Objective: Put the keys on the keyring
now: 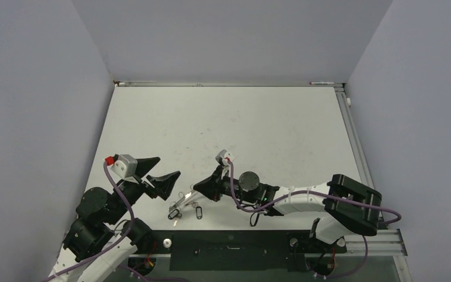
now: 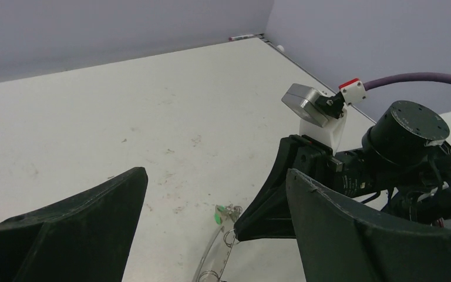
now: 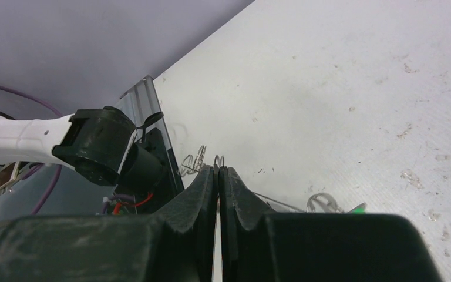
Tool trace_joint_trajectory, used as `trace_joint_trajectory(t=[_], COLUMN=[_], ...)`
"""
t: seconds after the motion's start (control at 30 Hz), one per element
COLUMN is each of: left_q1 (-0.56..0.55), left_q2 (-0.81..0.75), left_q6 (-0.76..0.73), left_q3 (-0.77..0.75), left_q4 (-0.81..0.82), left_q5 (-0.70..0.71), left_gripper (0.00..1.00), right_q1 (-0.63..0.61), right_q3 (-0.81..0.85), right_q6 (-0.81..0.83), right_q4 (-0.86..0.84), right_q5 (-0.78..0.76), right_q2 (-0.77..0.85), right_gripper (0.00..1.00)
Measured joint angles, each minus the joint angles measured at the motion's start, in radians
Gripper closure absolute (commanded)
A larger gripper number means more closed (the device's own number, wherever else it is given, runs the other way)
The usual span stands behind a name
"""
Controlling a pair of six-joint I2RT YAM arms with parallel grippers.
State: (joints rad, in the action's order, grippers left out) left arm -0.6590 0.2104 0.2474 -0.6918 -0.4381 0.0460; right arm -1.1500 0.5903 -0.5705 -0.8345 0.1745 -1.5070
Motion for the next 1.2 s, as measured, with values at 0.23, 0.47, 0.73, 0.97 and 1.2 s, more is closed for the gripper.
trace_joint_trajectory(t=[0.23, 0.47, 0.73, 0.97, 1.2], left_q1=[0.0, 0.0, 0.0, 0.0, 0.0], left_q2=[-0.019, -0.081, -0.072, -0.013, 0.052], left_q6=[-0.076, -0.115, -0.117, -0.081, -0.033], left_q3=[0.003, 0.064, 0.064, 0.065, 0.075], left_q4=[0.014, 0.06, 0.143, 0.221, 0.349], left_q5=[-0.161, -0.294, -0.48, -0.611, -0.724], left_gripper=[0.17, 0.26, 0.38, 0.44, 0.5], right_q1=[-0.002, -0.002, 0.004, 0.005, 0.006], right_q3=[-0.092, -0.159, -0.163, -0.156, -0.136], right_q6=[0.055, 0.1, 0.145, 0.175, 0.181], right_q4=[-0.097, -0.111, -0.092, -0.008, 0.029], right_q5=[-0.002, -0.005, -0.002, 0.044, 0.101], right_q2=[0.072, 0.185, 0.375, 0.505, 0.593], right_gripper=[0.95, 0.95, 0.95, 0.95, 0.95])
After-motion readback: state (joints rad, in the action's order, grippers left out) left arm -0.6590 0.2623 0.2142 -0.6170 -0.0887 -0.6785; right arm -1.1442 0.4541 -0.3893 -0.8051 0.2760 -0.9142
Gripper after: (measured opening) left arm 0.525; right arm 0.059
